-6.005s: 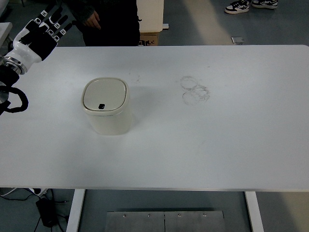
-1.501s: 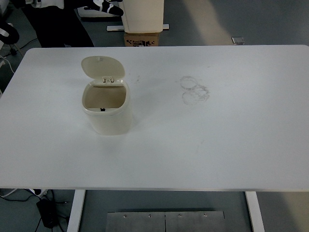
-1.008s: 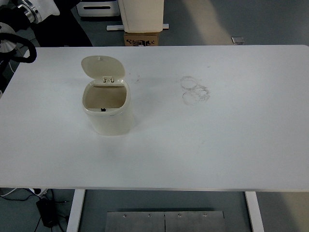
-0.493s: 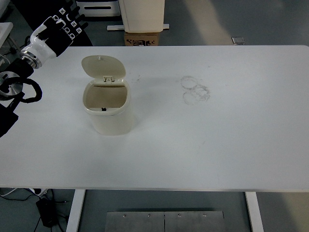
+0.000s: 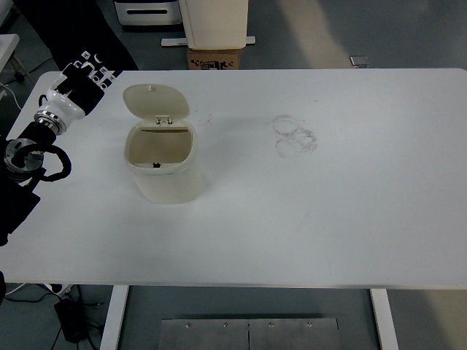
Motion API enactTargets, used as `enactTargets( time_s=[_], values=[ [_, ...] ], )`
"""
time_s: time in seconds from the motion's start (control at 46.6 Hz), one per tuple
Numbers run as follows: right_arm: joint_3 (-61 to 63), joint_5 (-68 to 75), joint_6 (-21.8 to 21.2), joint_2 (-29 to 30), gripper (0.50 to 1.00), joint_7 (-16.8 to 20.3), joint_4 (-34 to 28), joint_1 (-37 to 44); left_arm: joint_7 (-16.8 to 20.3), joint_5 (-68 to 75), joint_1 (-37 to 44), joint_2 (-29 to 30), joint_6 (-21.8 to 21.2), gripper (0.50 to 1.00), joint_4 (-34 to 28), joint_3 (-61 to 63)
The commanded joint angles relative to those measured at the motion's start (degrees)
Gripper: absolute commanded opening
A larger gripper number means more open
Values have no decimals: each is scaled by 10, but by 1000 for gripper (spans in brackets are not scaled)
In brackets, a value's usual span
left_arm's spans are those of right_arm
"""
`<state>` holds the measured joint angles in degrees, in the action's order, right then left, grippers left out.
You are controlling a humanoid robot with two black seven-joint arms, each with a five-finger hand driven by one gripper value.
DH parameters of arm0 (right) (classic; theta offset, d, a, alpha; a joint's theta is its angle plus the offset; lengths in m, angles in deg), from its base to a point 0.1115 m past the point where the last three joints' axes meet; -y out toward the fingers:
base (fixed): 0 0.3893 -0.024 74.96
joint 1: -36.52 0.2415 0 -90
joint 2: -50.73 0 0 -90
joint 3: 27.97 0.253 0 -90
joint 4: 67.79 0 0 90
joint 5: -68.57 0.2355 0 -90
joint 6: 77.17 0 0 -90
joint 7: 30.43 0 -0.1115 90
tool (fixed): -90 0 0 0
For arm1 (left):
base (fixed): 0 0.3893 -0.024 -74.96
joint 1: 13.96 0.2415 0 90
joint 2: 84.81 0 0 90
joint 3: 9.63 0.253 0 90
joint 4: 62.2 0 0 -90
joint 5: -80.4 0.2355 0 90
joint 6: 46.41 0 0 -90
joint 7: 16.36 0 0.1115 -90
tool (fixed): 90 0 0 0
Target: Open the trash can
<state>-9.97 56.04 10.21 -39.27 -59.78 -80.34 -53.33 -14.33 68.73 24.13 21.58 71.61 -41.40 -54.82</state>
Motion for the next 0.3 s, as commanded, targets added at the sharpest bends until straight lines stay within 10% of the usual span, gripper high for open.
enactTargets(
  time_s=[0.0, 0.279],
  values=[
    [-1, 1, 2, 0, 991, 0, 2, -2, 0, 0, 10, 1, -1, 1000, 0, -1],
    [-3, -7, 1, 0, 991, -1, 1, 3, 0, -2, 8, 14, -3, 1000, 0, -2]
  ],
)
